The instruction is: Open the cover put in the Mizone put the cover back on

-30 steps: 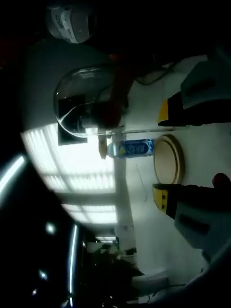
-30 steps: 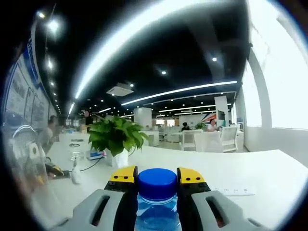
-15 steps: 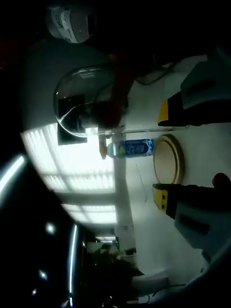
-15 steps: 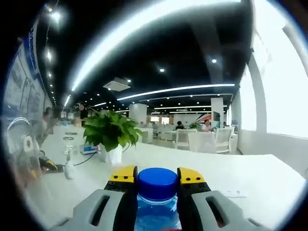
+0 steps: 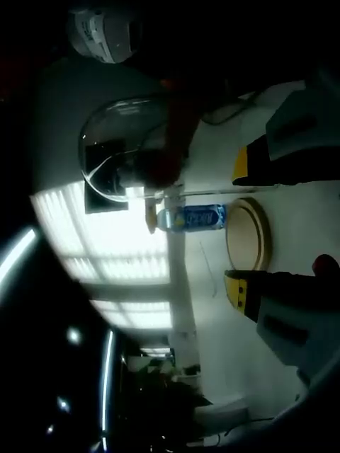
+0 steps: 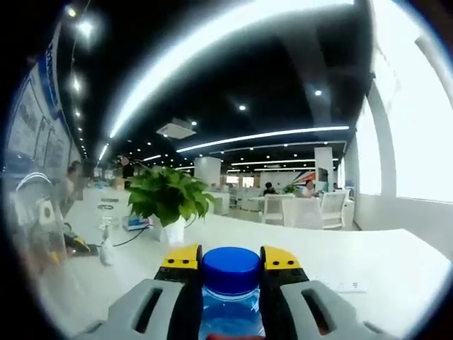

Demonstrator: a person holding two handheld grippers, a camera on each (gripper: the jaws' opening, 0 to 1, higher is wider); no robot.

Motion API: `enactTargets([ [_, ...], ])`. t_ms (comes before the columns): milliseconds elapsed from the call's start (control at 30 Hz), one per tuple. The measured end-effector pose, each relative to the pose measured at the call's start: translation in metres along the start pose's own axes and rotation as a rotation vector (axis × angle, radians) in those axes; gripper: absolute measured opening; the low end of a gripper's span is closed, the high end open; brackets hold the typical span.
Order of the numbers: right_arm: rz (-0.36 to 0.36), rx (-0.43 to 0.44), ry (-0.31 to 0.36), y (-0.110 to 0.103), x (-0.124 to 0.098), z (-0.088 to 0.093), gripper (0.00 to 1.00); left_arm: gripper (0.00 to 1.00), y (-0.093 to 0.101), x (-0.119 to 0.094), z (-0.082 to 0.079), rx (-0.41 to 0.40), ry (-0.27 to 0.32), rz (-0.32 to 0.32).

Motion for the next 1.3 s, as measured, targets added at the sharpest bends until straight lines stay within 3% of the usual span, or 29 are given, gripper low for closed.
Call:
enactTargets([
  [233,0.003,0.018,0.019,0.000,-0.005,0.002,0.21,0.39,0.000,0.000,0.000,-0.002,0.000,0.000],
  [533,-0.015,0.008,-0.017,-0.006,-0.002,0.000,0.21,0.39,0.000,0.000,0.001,-0.001,-0.002,-0.002],
  [700,-0.024,0.040,0.019,-0.008,-0.005,-0.008,0.21,0.39,0.000,0.000,0.000,0.000,-0.002,-0.002],
  [933,-0.042,-0.003,0.031,-0.019,0.000,-0.026,0.21,0.39,-0.001,0.000,0.000,0.001,0.000,-0.003],
  [1300,-0.081,-0.011,0.041,-0.033,0.013,-0.033,0.21,0.39,-0.001,-0.001,-0.001,-0.002,0.006,-0.006],
])
Point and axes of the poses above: the point that each gripper's makers call its tool centre point, and the gripper's own axes: x roughly forward along the fingers, y roughly to its right, z roughly out of its underside, the point moved 6 cm from there along -x, roughly backward along the fingers, and after that the axes turned 6 degrees about -z, right-handed, at the moved point
